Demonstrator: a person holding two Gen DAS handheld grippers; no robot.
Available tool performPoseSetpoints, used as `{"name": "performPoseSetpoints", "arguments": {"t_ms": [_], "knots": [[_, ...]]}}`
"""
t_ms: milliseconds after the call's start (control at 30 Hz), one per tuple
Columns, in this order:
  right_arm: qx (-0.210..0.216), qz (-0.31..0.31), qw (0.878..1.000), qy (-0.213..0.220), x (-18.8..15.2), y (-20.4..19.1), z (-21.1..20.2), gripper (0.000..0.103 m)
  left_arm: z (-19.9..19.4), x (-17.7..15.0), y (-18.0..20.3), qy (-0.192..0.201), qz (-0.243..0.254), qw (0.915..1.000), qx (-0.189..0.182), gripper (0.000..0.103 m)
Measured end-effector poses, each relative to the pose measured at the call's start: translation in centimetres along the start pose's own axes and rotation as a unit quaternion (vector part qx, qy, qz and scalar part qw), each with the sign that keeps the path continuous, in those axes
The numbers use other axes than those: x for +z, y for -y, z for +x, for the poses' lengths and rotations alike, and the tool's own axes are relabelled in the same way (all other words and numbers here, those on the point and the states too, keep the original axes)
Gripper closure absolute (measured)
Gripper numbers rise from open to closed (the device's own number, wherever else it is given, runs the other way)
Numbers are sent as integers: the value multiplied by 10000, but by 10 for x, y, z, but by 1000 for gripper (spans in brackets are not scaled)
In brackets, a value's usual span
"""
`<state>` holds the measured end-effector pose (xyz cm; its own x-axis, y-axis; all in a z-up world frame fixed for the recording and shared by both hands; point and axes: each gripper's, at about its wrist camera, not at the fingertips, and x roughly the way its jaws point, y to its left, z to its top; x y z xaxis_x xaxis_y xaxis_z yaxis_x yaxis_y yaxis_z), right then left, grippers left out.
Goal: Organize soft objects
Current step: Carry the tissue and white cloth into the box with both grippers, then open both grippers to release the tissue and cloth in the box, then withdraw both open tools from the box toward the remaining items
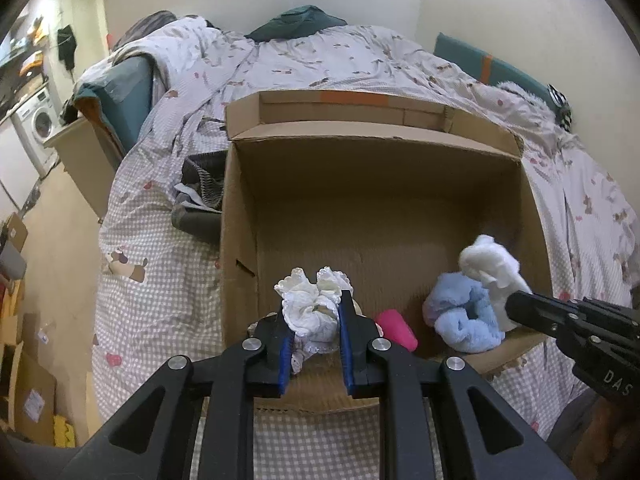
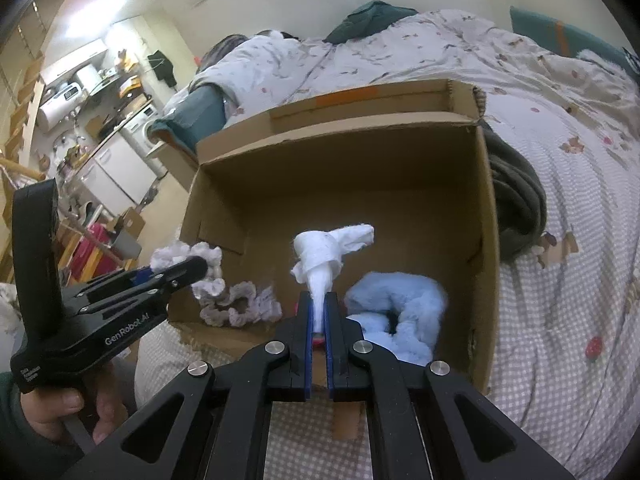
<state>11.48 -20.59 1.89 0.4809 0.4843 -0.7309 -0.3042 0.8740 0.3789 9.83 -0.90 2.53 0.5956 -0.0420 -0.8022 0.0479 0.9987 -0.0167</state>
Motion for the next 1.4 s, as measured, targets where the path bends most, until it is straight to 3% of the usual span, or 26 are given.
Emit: {"name": "performPoseSetpoints", "arguments": {"t_ms": [100,200,333,367,433,567,600,1000,1400], "knots": [[-12,-83,9999,-85,-2,-3,3,96,-1,-2,6,40,171,9998,25,84],[31,-65,9999,-126,-3,-3,5,96,0,-4,8,16,254,9997,59,75],[109,103,9998,-150,-2,3,5,95,0,-4,7,17,245,9997,1,43],[105,168,9997,-164,-2,6,5,93,-2,-4,6,72,226,9997,41,39],[105,312,9993,-184,-1,10,5,85,-4,-3,5,160,236,9995,135,38],[92,494,9987,-115,-2,14,3,38,0,-3,2,63,192,9996,186,37],[101,504,9987,-70,-2,14,1,37,1,-3,1,36,172,9997,174,37],[-213,494,9985,-110,-8,14,-1,37,-7,-9,-5,101,172,9995,244,37],[-269,306,9992,55,-22,2,-24,37,-32,-29,-6,279,123,9993,222,37]]}}
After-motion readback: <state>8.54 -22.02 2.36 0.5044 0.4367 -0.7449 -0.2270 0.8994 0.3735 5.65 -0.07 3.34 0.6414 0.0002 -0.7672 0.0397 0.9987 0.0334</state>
